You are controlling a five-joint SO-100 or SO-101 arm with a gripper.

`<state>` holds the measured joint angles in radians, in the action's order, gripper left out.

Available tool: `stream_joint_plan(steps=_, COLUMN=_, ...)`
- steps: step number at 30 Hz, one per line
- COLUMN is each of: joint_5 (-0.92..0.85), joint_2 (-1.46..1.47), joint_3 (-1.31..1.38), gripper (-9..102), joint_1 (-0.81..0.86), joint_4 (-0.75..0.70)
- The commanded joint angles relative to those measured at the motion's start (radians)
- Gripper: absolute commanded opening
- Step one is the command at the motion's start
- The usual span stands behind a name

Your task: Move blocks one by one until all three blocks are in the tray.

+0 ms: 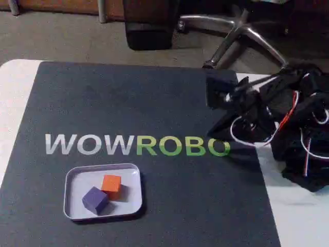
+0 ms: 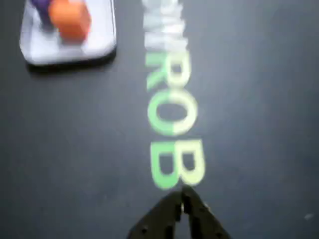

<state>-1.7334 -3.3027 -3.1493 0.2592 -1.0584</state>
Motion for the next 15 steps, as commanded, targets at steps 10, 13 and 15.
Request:
stream_joint_plan(steps=10, joint_5=-0.023, joint_2=-0.005, joint_3=-0.02, gripper=-7, joint_1=-0.069, joint_4=-0.172)
stream_joint_plan(steps=13, joint_5=-0.023, joint_2=-0.005, joint_3=-0.02, gripper=-7, joint_1=-0.071, joint_4=-0.201)
stream_joint_plan(steps=15, joint_5=-0.023, joint_2=-0.005, joint_3=-0.02, gripper=-7, joint_1=-0.067, joint_4=-0.201)
